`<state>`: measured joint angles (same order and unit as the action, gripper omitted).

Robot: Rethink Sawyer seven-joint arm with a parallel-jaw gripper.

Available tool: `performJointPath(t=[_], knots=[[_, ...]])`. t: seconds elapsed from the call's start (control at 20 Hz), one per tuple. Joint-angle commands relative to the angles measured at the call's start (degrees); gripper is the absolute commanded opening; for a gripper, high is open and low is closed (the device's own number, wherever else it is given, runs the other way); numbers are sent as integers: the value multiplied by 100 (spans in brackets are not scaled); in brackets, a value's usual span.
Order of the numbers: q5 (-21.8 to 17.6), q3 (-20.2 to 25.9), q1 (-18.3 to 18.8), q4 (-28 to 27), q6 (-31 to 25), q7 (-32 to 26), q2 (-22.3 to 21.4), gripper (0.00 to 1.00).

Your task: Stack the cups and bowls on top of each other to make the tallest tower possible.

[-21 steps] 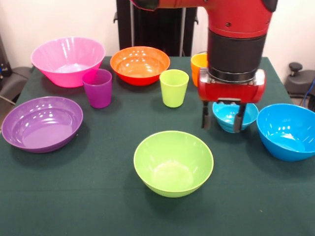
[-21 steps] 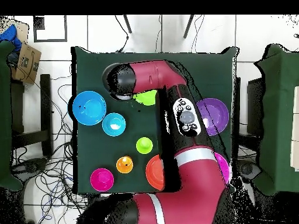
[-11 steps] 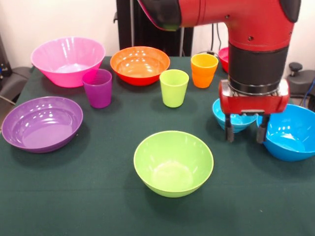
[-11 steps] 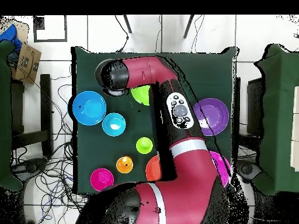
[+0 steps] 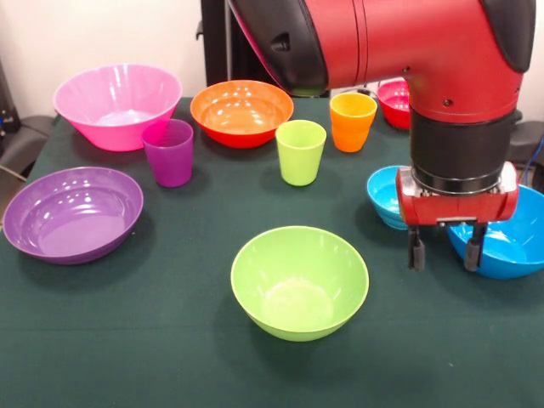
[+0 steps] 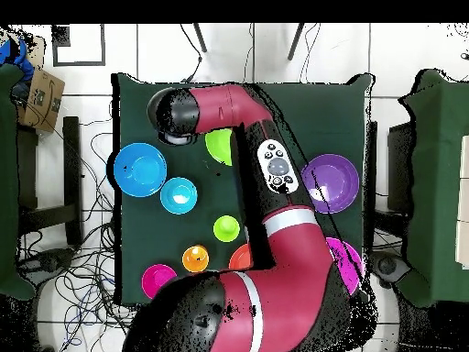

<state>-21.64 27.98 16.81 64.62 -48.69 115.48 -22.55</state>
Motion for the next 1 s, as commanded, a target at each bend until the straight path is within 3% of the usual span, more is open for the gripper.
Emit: performJointPath(t=[0.05, 0.55, 1.0], knots=[[-393, 304, 77, -256, -884, -2021, -4, 100], [-408, 300, 192, -10, -1052, -2070, -341, 100], [-451, 376, 228, -577, -1531, -2452, -125, 100]])
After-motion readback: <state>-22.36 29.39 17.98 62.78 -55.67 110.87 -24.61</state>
